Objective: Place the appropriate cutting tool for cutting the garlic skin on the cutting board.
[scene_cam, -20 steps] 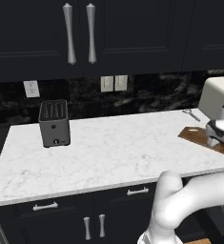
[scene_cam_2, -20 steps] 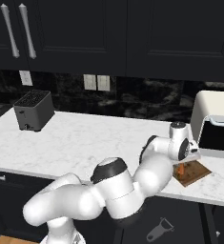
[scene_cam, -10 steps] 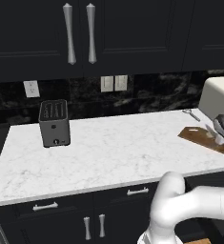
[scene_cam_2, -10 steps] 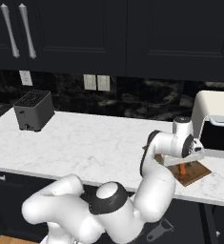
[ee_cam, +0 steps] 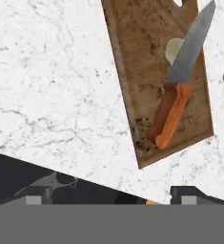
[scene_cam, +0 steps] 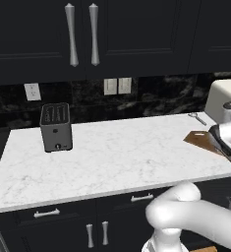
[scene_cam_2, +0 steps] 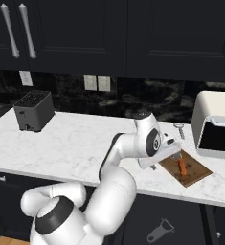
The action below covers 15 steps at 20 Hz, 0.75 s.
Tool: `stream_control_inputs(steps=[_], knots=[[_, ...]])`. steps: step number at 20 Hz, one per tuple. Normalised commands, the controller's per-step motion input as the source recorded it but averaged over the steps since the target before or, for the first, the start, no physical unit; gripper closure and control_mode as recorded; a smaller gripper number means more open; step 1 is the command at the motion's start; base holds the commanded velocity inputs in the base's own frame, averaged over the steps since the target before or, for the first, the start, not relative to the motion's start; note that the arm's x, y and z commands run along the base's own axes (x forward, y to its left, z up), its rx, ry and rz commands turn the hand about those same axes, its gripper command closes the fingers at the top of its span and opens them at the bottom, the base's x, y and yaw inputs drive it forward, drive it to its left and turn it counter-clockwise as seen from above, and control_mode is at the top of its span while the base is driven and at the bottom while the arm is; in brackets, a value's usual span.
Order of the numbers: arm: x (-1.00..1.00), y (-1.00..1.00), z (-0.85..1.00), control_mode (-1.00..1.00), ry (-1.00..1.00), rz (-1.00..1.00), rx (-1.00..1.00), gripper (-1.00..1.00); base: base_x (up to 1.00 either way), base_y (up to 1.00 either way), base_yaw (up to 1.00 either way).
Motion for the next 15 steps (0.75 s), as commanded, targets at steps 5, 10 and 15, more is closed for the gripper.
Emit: stream_control_inputs(steps=[5, 10, 15], knots=[[-0.54, 1.00, 0.35, -1.00, 0.00, 0.04, -0.30, -1.00, 0.00, 0.00, 0.00], [-0.67, 0.88, 0.60, -1.00, 0.00, 0.01, -0.26, -1.00, 0.00, 0.00, 0.00], [-0.61, 0.74, 0.77, -1.00, 0.01, 0.00, -0.25, -1.00, 0.00, 0.00, 0.00]])
